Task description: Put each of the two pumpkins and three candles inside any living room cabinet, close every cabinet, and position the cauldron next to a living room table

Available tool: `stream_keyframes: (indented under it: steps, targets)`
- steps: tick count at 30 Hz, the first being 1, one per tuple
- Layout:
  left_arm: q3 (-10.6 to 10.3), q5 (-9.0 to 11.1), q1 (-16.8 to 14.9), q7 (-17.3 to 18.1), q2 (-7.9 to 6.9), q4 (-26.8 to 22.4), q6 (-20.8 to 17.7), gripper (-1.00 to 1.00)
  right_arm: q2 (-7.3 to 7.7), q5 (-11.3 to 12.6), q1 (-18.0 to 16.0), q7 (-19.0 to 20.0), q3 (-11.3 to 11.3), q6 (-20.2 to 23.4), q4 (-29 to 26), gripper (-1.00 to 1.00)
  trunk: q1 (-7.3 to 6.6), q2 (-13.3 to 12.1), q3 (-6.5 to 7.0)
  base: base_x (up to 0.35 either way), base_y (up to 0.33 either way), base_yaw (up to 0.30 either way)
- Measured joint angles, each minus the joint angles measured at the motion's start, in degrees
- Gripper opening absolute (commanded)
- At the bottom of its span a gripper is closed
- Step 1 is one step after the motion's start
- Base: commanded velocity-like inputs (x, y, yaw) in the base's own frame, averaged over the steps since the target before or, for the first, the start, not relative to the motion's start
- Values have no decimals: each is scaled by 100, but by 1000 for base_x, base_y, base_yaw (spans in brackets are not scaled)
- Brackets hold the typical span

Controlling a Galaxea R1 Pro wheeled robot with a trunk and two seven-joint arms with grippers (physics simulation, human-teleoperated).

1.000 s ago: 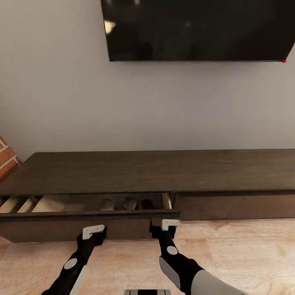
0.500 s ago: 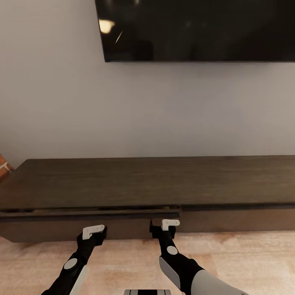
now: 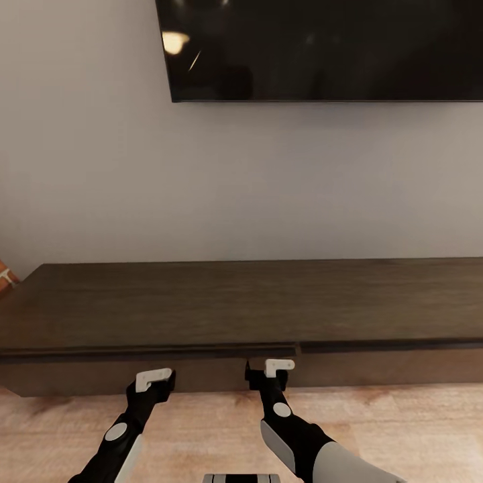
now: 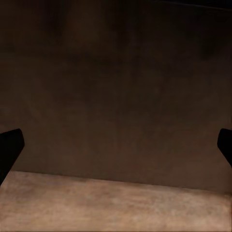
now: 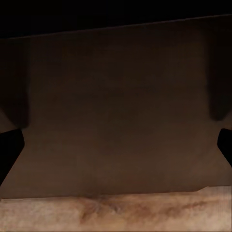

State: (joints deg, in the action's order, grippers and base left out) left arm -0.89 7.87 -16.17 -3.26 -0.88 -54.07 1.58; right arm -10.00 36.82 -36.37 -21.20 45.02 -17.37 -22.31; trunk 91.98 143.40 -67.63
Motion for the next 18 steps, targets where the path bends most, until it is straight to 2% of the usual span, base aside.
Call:
stream_keyframes:
  steps: [6,15,18]
  targets:
    - [-4,-10,0,0,0,-4,1,100,0,-9,-2,2,-2,-3,-1,100,0,0,0,-48,2,0]
    - [-7,-5,0,0,0,-4,-7,100,0,2,-2,-24,-13,56,-1,100,0,0,0,-301,0,0]
    - [-7,2,0,-3,0,-4,-29,100,0,12,-5,-36,-27,243,-9,100,0,0,0,-325,0,0]
